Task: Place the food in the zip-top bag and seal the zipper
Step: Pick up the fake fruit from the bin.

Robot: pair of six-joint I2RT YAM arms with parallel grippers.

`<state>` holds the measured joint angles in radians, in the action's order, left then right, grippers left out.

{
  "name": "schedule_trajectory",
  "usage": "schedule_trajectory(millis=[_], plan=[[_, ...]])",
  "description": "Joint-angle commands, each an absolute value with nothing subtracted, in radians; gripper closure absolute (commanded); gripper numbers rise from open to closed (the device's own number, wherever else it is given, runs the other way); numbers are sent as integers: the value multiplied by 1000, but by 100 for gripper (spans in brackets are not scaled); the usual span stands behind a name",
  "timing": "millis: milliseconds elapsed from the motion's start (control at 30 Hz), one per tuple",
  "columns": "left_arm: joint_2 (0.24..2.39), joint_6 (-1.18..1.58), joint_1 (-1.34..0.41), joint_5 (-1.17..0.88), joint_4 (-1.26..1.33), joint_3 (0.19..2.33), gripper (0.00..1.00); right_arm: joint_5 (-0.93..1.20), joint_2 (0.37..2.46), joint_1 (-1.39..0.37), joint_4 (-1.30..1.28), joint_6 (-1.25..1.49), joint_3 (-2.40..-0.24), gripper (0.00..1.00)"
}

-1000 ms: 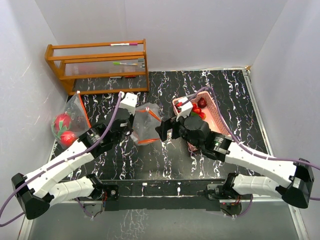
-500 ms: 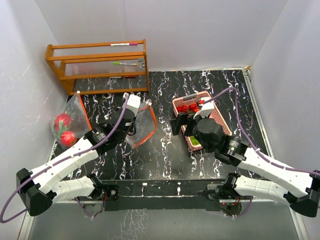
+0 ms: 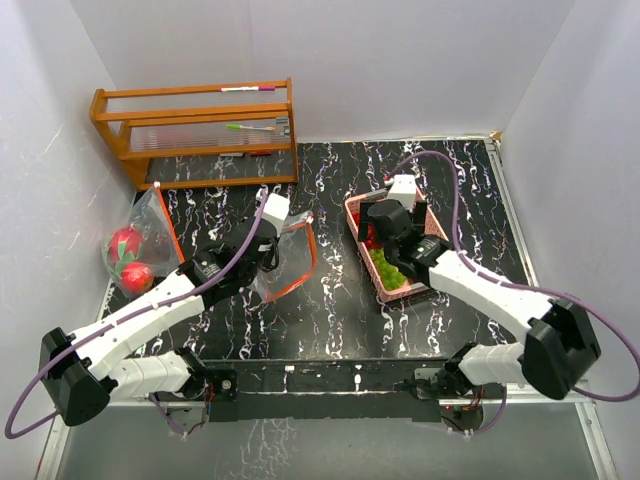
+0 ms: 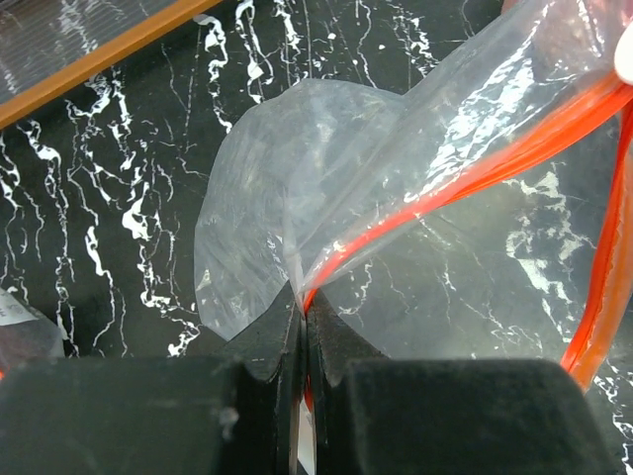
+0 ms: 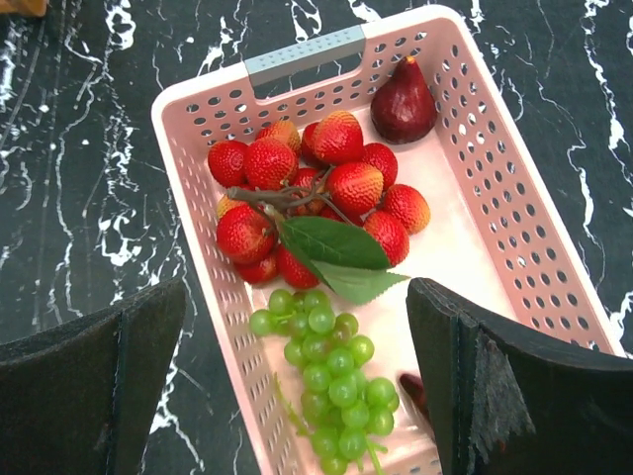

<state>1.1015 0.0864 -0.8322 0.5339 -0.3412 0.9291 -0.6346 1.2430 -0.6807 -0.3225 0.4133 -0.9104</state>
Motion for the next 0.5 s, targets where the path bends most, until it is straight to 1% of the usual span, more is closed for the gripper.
schedule_trajectory(millis=[0, 167, 200, 233, 300, 367, 467], plan=[[1088, 94, -825, 497, -319, 934, 100, -590, 1339, -648, -171, 313, -983, 3], [1084, 101, -823, 481, -315, 928, 100, -588, 1416, -629, -102, 293, -987, 6], [1086, 101, -824, 479, -315, 928, 100, -587, 1426, -621, -85, 290, -986, 9], [1089, 102, -823, 479, -316, 929, 100, -580, 1438, -613, -73, 287, -988, 14], [1089, 100, -821, 478, -315, 930, 100, -566, 1464, -593, -58, 284, -1000, 27], [1091, 100, -820, 475, -312, 931, 100, -540, 1497, -570, -46, 276, -1017, 32], [1091, 98, -817, 470, -310, 931, 100, -500, 1549, -544, -33, 267, -1044, 35]])
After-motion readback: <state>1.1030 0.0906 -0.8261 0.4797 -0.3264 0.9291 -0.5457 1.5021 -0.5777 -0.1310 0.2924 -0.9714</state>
